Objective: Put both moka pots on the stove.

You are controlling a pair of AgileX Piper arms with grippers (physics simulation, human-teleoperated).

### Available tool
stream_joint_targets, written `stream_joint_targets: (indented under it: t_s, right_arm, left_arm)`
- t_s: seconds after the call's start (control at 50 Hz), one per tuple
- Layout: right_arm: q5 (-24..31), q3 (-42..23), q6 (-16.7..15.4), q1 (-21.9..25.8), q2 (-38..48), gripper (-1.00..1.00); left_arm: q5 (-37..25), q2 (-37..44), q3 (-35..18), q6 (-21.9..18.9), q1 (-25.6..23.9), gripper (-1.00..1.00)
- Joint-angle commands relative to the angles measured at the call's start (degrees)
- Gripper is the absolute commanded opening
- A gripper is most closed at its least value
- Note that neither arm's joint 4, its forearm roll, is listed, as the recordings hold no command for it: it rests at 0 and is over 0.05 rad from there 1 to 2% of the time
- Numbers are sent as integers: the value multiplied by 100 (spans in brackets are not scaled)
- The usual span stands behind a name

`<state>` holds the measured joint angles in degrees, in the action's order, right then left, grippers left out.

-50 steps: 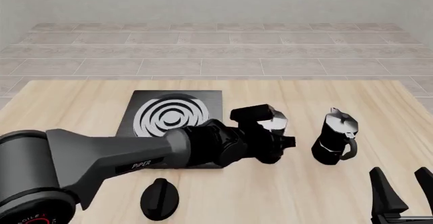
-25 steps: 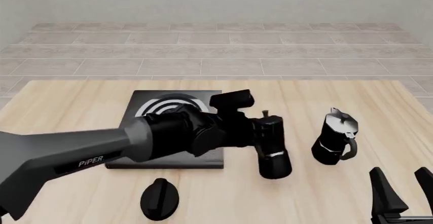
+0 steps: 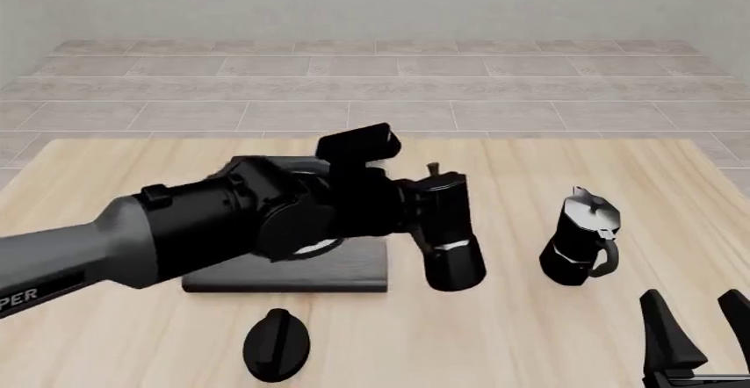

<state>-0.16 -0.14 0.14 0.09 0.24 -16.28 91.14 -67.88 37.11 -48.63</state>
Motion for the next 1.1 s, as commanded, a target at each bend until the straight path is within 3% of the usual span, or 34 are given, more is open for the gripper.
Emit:
stream_joint_targets:
  t_s: [0.02, 0.48, 0.54, 0.66, 1.1]
  right_arm:
    - [-24, -1, -8, -8, 36, 100]
    - [-25, -1, -8, -7, 37, 100]
    - [-25, -1, -7, -6, 38, 100]
    - [-25, -1, -6, -6, 37, 100]
    - [-25, -1, -6, -7, 38, 100]
  left_arm:
    - [-90, -688, 164, -213, 248, -100]
    - [-100, -1810, 726, -1082, 1180, -100]
    - [-80, -1882, 809, -1047, 1241, -100]
    - [21, -2198, 930, -1478, 1543, -100]
    - [227, -2528, 1152, -2015, 2253, -100]
